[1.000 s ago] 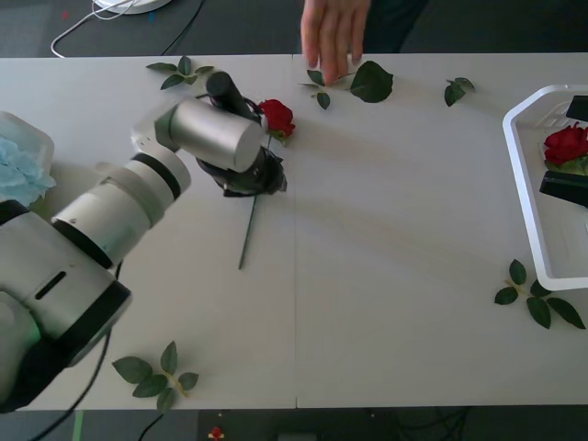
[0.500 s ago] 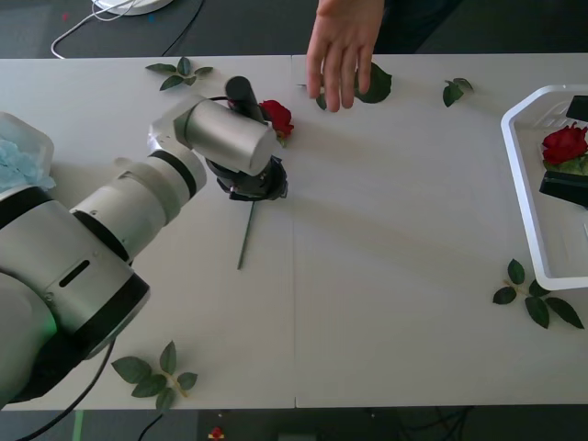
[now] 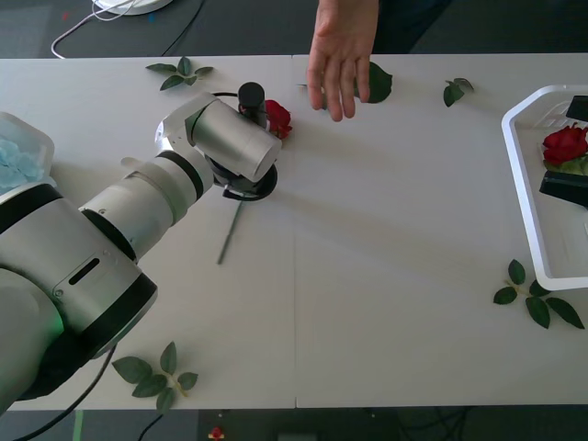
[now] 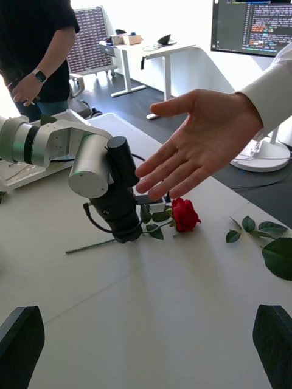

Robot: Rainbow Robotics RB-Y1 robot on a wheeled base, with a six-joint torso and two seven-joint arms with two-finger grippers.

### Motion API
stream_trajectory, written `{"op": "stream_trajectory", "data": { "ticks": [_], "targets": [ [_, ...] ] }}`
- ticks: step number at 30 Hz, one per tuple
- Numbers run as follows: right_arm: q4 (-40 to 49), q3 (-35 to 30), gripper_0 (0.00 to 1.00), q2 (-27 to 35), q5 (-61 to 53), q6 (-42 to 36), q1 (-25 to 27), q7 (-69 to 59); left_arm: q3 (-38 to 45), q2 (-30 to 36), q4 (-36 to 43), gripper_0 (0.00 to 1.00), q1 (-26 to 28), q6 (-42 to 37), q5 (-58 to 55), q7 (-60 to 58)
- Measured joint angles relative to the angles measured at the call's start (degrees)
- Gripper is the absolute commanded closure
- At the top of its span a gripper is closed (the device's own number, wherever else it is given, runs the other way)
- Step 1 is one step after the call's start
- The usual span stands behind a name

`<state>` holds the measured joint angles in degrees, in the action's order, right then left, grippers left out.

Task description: Place the red flowers into the right box and the blue flowers into the left box. If a person shows an open palm, hand one flower to the person first, then continue sorting.

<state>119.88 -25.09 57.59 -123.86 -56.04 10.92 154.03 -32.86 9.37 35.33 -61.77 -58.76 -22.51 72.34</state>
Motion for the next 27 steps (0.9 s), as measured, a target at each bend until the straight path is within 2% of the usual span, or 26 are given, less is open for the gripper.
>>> {"op": "stream_trajectory", "data": {
  "ticks": [16,21,27],
  "targets": [
    [0.0,0.0,0.0,0.0,0.0,0.0,0.0,0.0,-0.1,0.1,-0.1,1.0,-0.1,-1.7,1.7,0.0],
    [0.0,0.0,0.0,0.0,0.0,0.0,0.0,0.0,0.9,1.5,2.7,1.0,0.0,-12.7,2.8,0.0],
    [0.0,0.0,0.0,0.0,0.0,0.0,0.0,0.0,6.9,5.1,17.9,1.0,1.6,-28.7,3.5,0.0]
  ]
}}
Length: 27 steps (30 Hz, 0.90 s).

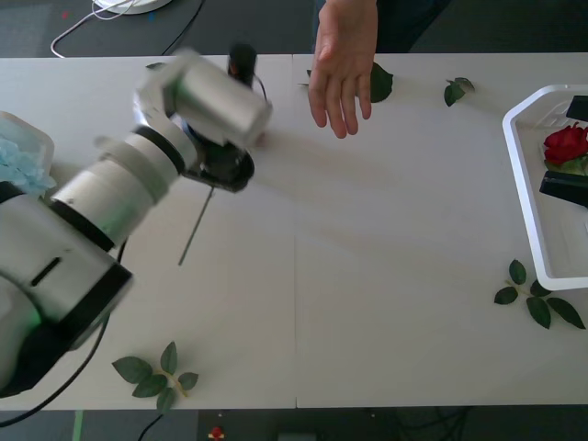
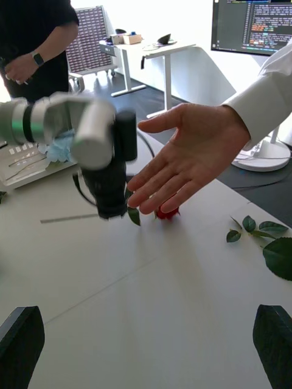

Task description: Place the red flowers into the right box and the blue flowers into the left box. If a person shows an open palm, hand one flower to the person first, then continue sorting.

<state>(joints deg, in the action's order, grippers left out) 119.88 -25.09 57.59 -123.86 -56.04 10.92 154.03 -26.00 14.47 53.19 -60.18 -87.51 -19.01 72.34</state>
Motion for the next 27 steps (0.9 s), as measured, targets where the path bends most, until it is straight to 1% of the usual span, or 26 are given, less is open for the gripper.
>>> {"op": "stream_trajectory", "data": {
  "ticks": [2,6,10,13,18,23,25,27],
  "targets": [
    [0.0,0.0,0.0,0.0,0.0,0.0,0.0,0.0,3.3,1.1,5.9,1.0,1.1,-5.3,0.0,0.0],
    [-0.2,0.1,0.0,0.0,-0.1,0.0,1.2,0.0,9.7,3.2,18.4,1.0,4.8,-12.8,0.0,0.0],
    [-0.3,0.1,0.0,0.1,-2.8,0.1,3.1,0.0,14.9,5.1,31.7,1.0,9.4,-18.5,-0.1,0.0],
    [-0.3,0.1,0.0,0.4,-3.5,0.1,4.0,0.0,20.7,5.7,41.8,1.0,12.7,-21.5,-0.6,0.1],
    [-0.4,0.1,0.0,0.6,-4.6,0.1,4.2,0.0,35.2,5.7,57.0,1.0,18.5,-22.0,-7.0,3.3],
    [-0.4,0.1,0.0,0.6,-5.7,0.1,4.2,0.0,45.9,5.7,66.8,1.0,24.5,-21.8,-15.9,12.9],
    [-0.4,0.1,0.0,0.6,-6.0,0.0,4.2,0.0,48.3,5.7,69.5,1.0,26.9,-20.0,-19.6,15.5],
    [-0.4,0.1,0.0,0.6,-6.4,-0.2,4.2,0.0,49.5,5.7,71.5,1.0,29.5,-14.5,-24.0,16.3]
  ]
}}
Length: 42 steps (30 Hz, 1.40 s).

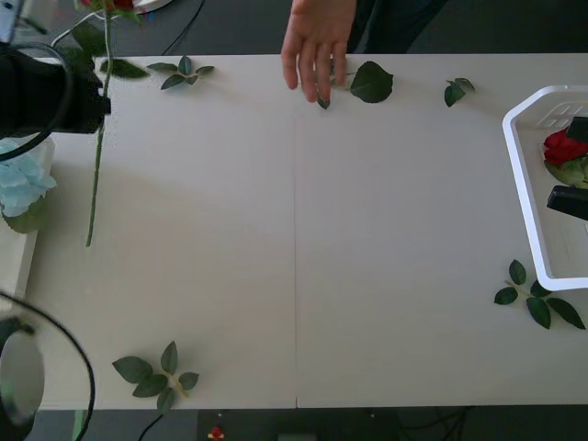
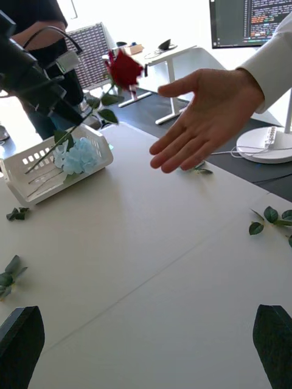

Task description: Place the red flowers into the right box and the blue flowers into the left box. If a person shows an open palm, hand one flower to the person first, then continue sorting.

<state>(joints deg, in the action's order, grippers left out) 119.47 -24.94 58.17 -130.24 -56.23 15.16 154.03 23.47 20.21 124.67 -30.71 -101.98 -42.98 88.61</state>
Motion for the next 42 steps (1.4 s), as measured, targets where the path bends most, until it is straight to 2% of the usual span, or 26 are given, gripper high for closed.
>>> {"op": "stream_trajectory", "data": {
  "ticks": [6,10,17,23,33,42],
  "targets": [
    [0.0,0.0,0.0,0.0,-1.8,-0.9,0.0,0.0,-0.5,0.0,2.2,1.0,7.1,20.6,-12.9,0.0],
    [0.0,0.0,0.0,0.0,-2.9,-1.9,0.0,-0.1,-1.7,0.0,2.2,1.0,9.5,28.7,-21.1,0.7],
    [0.0,0.1,0.0,0.0,-3.6,-2.1,0.0,-0.1,-2.5,0.0,2.2,1.0,9.7,34.6,-37.0,13.1],
    [0.0,0.1,0.0,0.0,-3.7,-2.9,0.0,-0.1,-3.9,0.0,2.3,1.0,9.4,35.8,-46.4,14.0],
    [0.0,2.5,0.0,0.0,-5.6,-4.4,-1.5,-0.2,-13.7,1.4,1.9,1.0,3.5,37.3,-50.6,14.0],
    [-0.1,9.2,0.0,-0.5,-7.5,-4.4,-7.4,-0.2,-27.0,6.7,-1.2,1.0,0.2,46.1,-53.3,14.0]
  ]
}}
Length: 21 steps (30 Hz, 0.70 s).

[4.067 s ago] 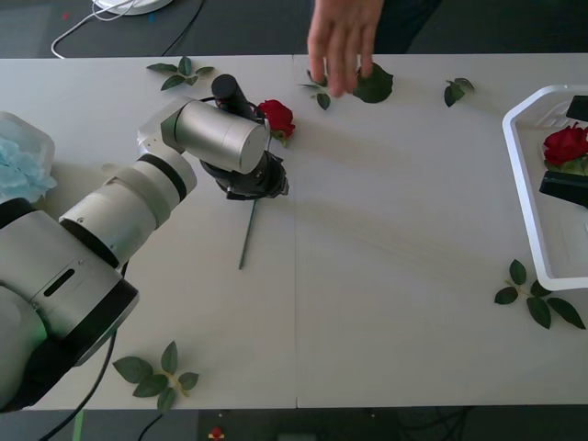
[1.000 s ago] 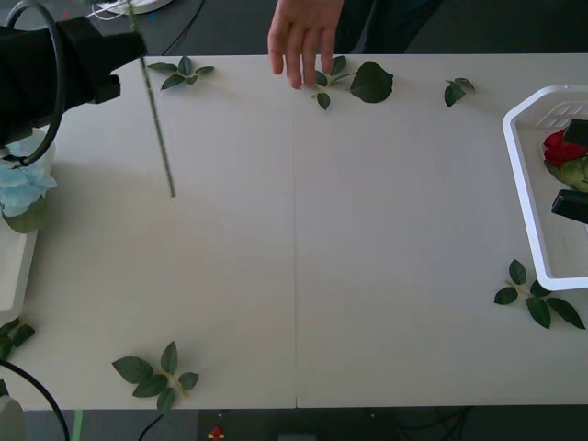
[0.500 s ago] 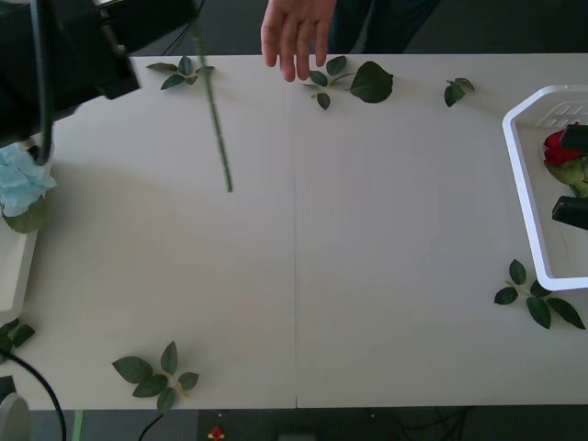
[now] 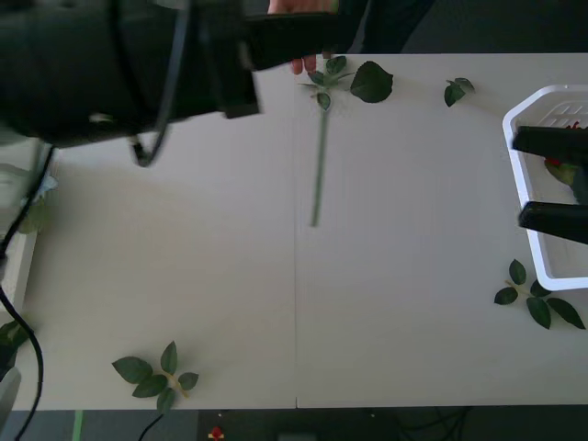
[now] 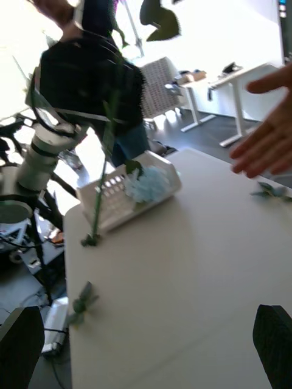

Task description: Place the red flowers into the right box and the blue flowers into the left box. If a person shows an open palm, hand one flower to the person first, then continue sorting.

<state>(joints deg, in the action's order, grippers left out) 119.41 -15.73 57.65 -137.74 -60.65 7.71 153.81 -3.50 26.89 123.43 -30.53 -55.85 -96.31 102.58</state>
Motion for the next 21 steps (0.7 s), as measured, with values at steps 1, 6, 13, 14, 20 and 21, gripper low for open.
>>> {"op": "stream_trajectory", "data": {
  "ticks": [1,6,13,14,20,21],
  "targets": [
    [0.0,0.8,0.0,-0.2,-0.1,0.0,-0.8,0.0,-1.7,0.4,-0.4,1.0,-0.3,1.7,0.0,0.0],
    [-0.1,4.7,0.0,-1.3,-0.5,0.2,-4.6,-0.8,-9.6,2.4,-2.6,1.0,-2.4,9.1,-0.2,0.1],
    [-0.1,10.9,0.0,-2.8,-1.2,4.4,-8.7,-1.5,-16.5,3.2,-3.4,1.0,-3.7,17.8,-0.2,0.2],
    [-0.1,11.7,0.0,-3.0,-1.2,4.9,-9.1,-1.5,-17.2,3.3,-3.4,1.0,-3.8,18.8,-0.2,0.2],
    [-0.1,16.4,0.0,-4.4,-1.2,9.0,-11.2,-1.5,-21.2,4.5,-3.4,1.0,-4.6,23.9,-0.2,2.9],
    [-0.1,17.1,0.0,-4.4,-1.2,9.6,-11.5,-1.5,-21.4,4.6,-3.5,1.0,-4.6,24.0,-0.2,4.0]
  ]
}}
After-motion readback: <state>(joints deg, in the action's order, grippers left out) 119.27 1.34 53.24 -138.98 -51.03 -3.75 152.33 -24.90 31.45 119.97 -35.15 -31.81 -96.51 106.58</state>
